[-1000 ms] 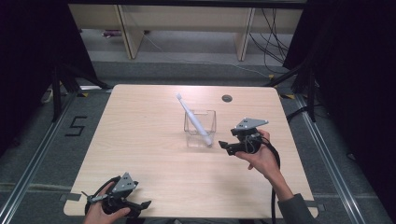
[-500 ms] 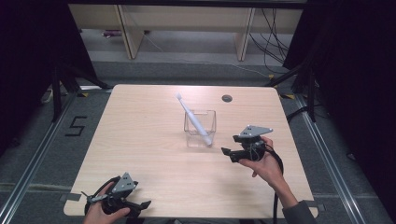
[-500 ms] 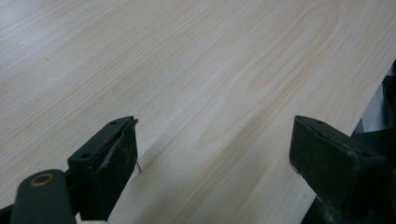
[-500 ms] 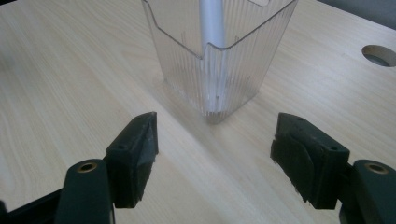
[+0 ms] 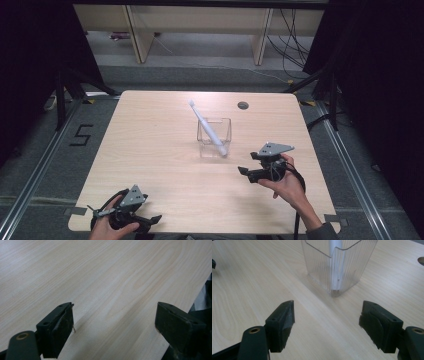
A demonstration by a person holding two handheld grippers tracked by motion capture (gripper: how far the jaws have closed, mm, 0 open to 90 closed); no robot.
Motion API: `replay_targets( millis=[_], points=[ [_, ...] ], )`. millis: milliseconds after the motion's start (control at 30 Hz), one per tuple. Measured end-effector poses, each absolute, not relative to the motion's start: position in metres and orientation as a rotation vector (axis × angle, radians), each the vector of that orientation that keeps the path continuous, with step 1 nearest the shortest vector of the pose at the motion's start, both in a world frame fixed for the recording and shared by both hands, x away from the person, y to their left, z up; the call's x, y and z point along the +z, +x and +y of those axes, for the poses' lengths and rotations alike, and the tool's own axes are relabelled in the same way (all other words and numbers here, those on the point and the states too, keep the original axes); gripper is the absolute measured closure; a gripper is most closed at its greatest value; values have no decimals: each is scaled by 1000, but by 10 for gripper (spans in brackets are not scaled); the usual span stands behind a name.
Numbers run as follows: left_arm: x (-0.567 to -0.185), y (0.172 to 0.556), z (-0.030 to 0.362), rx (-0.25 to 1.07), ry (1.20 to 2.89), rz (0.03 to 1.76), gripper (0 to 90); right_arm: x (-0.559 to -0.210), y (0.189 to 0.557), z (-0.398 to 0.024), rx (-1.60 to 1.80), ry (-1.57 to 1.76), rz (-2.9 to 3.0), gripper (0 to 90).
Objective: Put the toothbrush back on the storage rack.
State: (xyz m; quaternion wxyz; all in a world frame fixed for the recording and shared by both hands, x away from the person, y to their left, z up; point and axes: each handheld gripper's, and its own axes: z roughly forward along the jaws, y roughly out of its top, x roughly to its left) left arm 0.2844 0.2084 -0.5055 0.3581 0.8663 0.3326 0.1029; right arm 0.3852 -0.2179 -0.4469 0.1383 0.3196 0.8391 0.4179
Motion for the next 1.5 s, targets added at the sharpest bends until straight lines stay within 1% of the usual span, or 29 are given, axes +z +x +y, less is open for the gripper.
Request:
replay_targets(
  millis=[133, 167, 567, 600, 633, 867, 900, 1000, 1100, 1167, 1233, 1433, 1500],
  points=[
    [-505, 285, 209, 275, 2237, 863, 149, -451, 378, -218, 1203, 970, 2418, 265],
    [-505, 285, 209, 276, 2237, 863, 150, -452, 380, -219, 1207, 922, 2428, 265],
    [-506, 285, 209, 272, 2238, 870, 150, -464, 368, -227, 1196, 973, 2400, 265],
    [-506, 285, 209, 271, 2238, 870, 150, -464, 365, -228, 1196, 1025, 2409, 264],
    [-506, 285, 209, 273, 2238, 869, 150, -466, 366, -230, 1205, 984, 2405, 265],
    [-506, 285, 209, 273, 2239, 872, 150, -469, 357, -240, 1192, 1011, 2392, 262],
    [-506, 285, 209, 273, 2238, 870, 150, -471, 353, -241, 1174, 1062, 2396, 255],
    [-506, 285, 209, 275, 2239, 866, 150, -473, 352, -243, 1168, 1041, 2407, 248],
    [-506, 285, 209, 276, 2239, 869, 150, -476, 350, -245, 1155, 1051, 2428, 197],
    [-506, 285, 209, 276, 2239, 867, 150, -479, 348, -246, 1135, 1036, 2428, 195],
    [-506, 285, 209, 275, 2240, 862, 150, -482, 346, -246, 1124, 1062, 2445, 174],
    [-506, 285, 209, 275, 2241, 864, 150, -485, 338, -249, 1114, 1097, 2452, 166],
    [-506, 285, 209, 276, 2243, 862, 150, -486, 339, -252, 1120, 1052, 2450, 165]
  ],
)
